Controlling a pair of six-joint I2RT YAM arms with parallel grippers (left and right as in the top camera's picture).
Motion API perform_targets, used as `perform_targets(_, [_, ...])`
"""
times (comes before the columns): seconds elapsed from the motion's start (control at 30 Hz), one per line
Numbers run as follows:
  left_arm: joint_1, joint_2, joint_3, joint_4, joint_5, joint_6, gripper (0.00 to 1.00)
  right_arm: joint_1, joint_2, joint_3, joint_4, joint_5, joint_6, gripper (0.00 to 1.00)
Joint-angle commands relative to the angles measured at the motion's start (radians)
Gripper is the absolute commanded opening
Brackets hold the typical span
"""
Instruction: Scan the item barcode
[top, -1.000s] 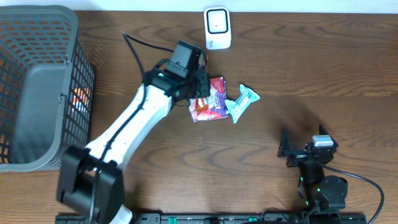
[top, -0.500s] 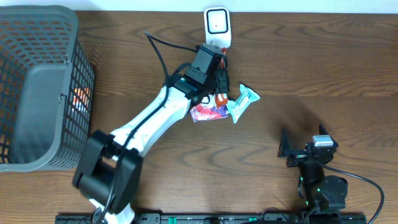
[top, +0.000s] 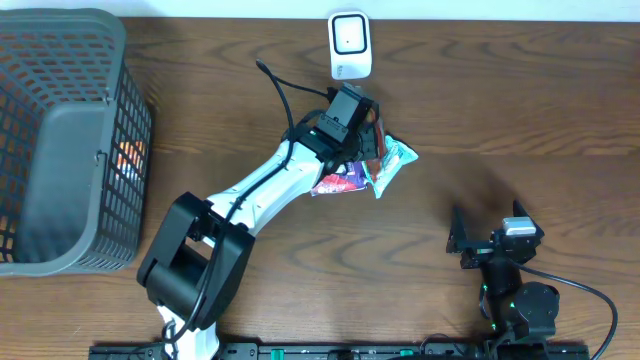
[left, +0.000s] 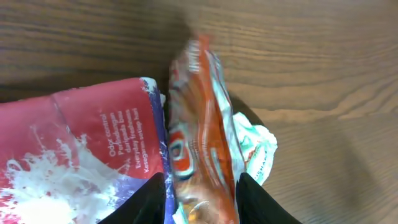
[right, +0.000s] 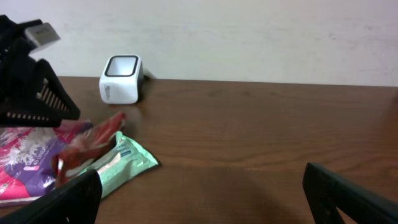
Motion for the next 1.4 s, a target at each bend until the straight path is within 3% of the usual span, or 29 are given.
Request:
perform_targets(0.0, [0.022,-0.097,0.000,0.004,-0.010,0.044,0.38,-0.002,-0.002,-0.001,-0.004,-0.006,-0.007,0.99])
perform_targets(0.23, [0.087,-0.298,0.000,0.004,-0.010,0.122,0.48,-0.002,-0.002,-0.001,-0.004,-0.006,-0.007,0.99])
perform_targets(0.37, [0.167,-0.444,0.000,-0.002,-0.014,0.167,0.61,-0.002,-0.002,-0.001,-0.004,-0.006,-0.007,0.99])
perform_targets(0.47, [0.245,-0.536,0.000,-0.024,-0.027,0.187,0.64,-0.002,-0.002,-0.001,-0.004,-0.006,-0.007,0.99])
perform_targets(0.7, [0.498,-0.690,0.000,-0.164,-0.349,0.188,0.82,-0.002,-0.002,-0.001,-0.004,-0.006,-0.007,0.99])
perform_targets(0.9, [0.727,-0.702,0.000,-0.198,-0.497,0.188,0.83,-0.002,-0.002,-0.001,-0.004,-0.006,-0.007,0.99])
perform_targets(0.97, [0.812,-0.698,0.000,-0.216,-0.497,0.187,0.83,-0.002,-0.002,-0.001,-0.004,-0.006,-0.007,0.99])
perform_targets(1.17, [1.032,-0.671,0.000,-0.294,-0.480,0.170,0.97,-0.002,-0.002,-0.001,-0.004,-0.006,-0.007,0.99])
perform_targets(1.37, [1.125,-0.625,0.000,-0.381,-0.381,0.153,0.98,-0.002,-0.002,-0.001,-0.004,-0.006,-0.007,0.99])
